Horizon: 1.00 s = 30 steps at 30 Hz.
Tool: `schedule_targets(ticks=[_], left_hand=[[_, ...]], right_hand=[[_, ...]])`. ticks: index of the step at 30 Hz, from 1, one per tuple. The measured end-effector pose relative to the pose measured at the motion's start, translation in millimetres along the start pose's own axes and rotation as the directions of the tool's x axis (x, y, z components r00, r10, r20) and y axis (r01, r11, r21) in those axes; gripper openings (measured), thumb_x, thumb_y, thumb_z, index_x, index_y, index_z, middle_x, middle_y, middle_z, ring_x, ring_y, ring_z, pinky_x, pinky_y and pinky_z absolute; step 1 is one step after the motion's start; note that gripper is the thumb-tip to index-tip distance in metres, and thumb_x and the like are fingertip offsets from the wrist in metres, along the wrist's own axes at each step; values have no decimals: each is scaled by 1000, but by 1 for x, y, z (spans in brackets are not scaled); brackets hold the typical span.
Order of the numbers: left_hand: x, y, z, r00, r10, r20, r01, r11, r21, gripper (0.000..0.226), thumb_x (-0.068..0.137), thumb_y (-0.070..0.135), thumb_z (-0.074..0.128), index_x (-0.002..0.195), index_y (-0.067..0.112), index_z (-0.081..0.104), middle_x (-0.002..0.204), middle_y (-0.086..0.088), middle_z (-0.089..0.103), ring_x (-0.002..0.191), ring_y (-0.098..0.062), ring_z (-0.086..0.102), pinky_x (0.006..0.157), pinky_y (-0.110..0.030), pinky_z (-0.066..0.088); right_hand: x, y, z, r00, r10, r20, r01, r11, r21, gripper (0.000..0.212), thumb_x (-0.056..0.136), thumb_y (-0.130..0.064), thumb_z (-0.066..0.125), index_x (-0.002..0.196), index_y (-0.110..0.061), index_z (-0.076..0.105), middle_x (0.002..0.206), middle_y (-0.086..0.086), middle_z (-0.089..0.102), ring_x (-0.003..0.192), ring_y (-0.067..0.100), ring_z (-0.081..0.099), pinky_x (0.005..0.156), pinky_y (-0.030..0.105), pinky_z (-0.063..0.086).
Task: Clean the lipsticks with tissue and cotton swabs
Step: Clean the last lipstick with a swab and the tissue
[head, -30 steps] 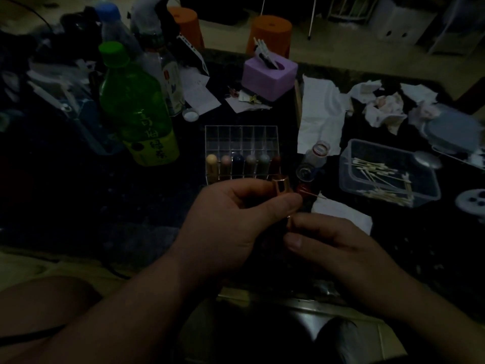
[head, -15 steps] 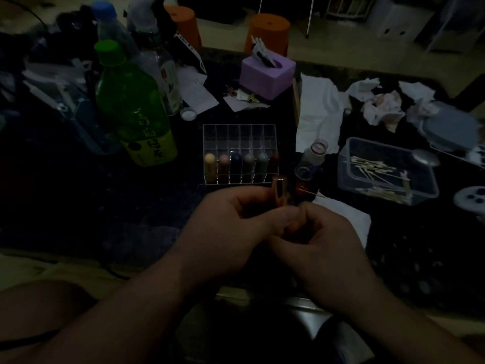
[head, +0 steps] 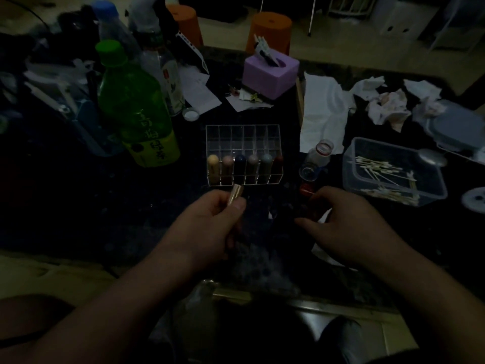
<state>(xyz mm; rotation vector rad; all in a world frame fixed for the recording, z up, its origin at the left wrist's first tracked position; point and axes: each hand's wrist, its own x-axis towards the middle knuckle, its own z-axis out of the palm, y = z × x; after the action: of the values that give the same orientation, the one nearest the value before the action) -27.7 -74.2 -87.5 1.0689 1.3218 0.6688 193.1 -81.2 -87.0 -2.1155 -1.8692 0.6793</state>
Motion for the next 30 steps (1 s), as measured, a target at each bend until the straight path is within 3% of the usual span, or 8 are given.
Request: schedule_targets(ticks=[3,7,13,17,21,25,28,30], left_hand=[[1,-2,3,998,58,8,-58,997,44,20,97,43,53,104,24,56,64,4,62,50,-10,49,51,-28,40],[0,-3,4,987,145,75,-145,989,-5,25,84,51,56,91,26,58,63,1,58,55,-16,46,52,-31,36],[0,-5,2,970,213,114,-216,976,14,27,91,48,53,84,25,65,69,0,57,60,-19,46,59,-38,37],[-3,-4,3,964,241,109,-241,970,-18,13,88,39,61,86,25,60,61,6,60,54,-7,50,57,-29,37],[-3,-3,2,959,272,80,-266,961,-79,24,81,43,61,89,22,54,59,0,57,53,-13,48,51,-29,37],[-7,0,4,963,253,95,-245,966,-83,35,76,45,65,93,16,55,59,2,58,51,-12,48,50,-29,37],[-10,0,4,963,229,146,-215,971,-101,24,83,43,75,90,28,59,66,-2,61,54,-12,48,49,-27,36],[-11,0,2,960,224,169,-206,972,-115,9,79,33,68,84,35,60,71,-6,61,56,-15,47,49,-25,36]], right_hand=[[8,-2,19,998,-58,38,58,998,-11,32,77,-42,79,99,-29,59,88,-17,55,80,3,52,63,14,38],[18,1,38,994,-94,52,96,995,-19,29,77,-41,78,98,-25,65,94,-8,65,86,11,60,72,25,49],[27,5,49,992,-127,-12,127,992,3,19,83,-40,73,96,-27,70,95,-4,65,84,8,55,66,14,34],[25,-1,46,993,-114,-17,114,993,8,14,83,-38,74,85,-28,65,78,-16,55,71,-3,52,57,7,32],[19,-9,35,994,-102,-38,107,977,183,16,80,-34,78,81,-26,64,74,-11,66,67,-1,61,57,10,45],[10,-17,15,975,-220,-23,214,914,344,19,77,-36,79,80,-26,62,72,-6,67,66,6,63,60,21,49],[3,-16,-1,938,-346,4,305,833,462,18,78,-34,74,92,-23,72,85,-11,72,81,6,69,73,18,52],[-1,-11,-10,921,-388,29,326,811,487,24,80,-26,73,103,-20,75,94,-10,74,90,9,71,78,18,53]])
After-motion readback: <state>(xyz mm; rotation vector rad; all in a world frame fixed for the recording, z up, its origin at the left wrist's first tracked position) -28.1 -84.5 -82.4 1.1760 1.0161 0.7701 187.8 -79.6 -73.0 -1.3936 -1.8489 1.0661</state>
